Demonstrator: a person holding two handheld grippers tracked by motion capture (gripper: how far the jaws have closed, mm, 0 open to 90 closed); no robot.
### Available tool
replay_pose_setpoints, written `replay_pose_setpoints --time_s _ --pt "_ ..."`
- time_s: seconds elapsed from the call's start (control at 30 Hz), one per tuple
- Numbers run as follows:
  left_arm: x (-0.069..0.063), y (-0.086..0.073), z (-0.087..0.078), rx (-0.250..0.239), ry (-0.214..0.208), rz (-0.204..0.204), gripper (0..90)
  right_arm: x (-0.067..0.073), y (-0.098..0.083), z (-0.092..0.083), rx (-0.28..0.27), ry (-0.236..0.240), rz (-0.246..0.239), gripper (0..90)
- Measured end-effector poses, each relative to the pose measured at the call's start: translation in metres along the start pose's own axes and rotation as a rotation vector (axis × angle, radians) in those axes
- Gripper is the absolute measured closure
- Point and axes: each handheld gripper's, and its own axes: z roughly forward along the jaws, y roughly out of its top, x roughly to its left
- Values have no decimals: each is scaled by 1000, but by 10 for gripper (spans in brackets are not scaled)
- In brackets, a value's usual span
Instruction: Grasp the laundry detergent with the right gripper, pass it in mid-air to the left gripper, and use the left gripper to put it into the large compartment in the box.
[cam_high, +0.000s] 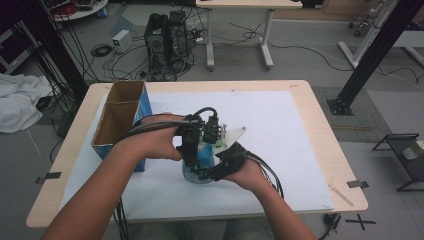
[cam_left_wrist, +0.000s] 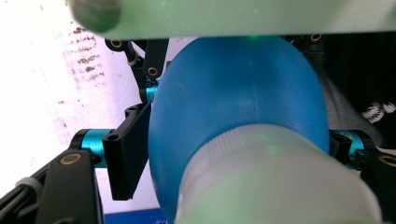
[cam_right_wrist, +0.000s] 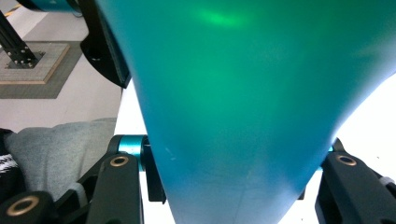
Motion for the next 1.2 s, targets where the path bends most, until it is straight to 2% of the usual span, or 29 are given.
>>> replay_pose_setpoints --time_s 0.1,0.17,0.2,0.27,0.3,0.33,0.37,0.4,0.43,0.47,0.63,0.67,0.7,0.73,0.77,0.8,0.87,0.93,1.03,1.07,1.1,1.13,1.17,1.2 --pt "-1 0 0 6 -10 -7 293 1 0 0 2 0 6 462" --pt "-1 0 0 7 -2 5 325 1 0 0 -1 1 6 462" --pt "0 0 0 2 -12 7 325 0 0 0 2 -1 3 462" --pt "-1 0 1 7 -27 -6 351 0 0 0 3 0 -3 462" --pt "0 0 1 10 -20 6 365 -1 0 1 1 -1 -6 462" --pt "0 0 1 14 -23 5 373 -3 -1 2 3 -21 -36 462" --pt "0 0 3 19 -33 -4 380 -4 -1 2 8 -20 -40 462" --pt "1 1 3 35 -21 6 382 -4 -1 3 7 -21 -39 462" --pt "1 1 4 41 -27 15 383 -4 -1 3 18 -17 -42 463" --pt "0 0 4 47 -34 5 384 -4 -1 4 18 -27 -42 462" --pt "-1 -2 2 21 -35 -8 387 -1 -1 4 22 3 -13 462" --pt "0 -2 1 13 -30 1 388 -2 -1 4 19 4 -12 461" --pt "0 -2 -1 31 -28 10 388 -2 -1 4 15 6 -18 461" --pt "-1 -2 0 15 -33 -3 389 -3 0 3 15 7 -30 458" --pt "-2 -1 1 22 -44 -15 389 -3 0 3 5 4 -35 454" --pt "-2 -1 0 33 -39 -11 390 -4 0 3 3 2 -46 449" --pt "-1 0 -2 36 -36 -2 390 -3 0 3 3 0 -37 438" --pt "-1 0 -4 30 -51 -19 390 -1 0 1 9 20 0 426" --pt "-1 -1 -9 19 -49 -35 390 -4 0 0 9 5 -13 318" --pt "-1 -1 -11 27 -44 -44 390 -4 -1 0 11 5 -3 317" --pt "-2 -1 -12 29 -41 -54 390 -5 0 -2 7 1 -23 313" --pt "1 -1 -13 31 -42 -23 390 -7 0 -1 -30 -8 -70 291" --pt "-1 -2 -14 35 -45 -41 390 -9 0 -1 -67 -38 -103 262" --pt "-1 -3 -15 32 -41 -45 390 -7 0 -4 -59 -37 -82 249"
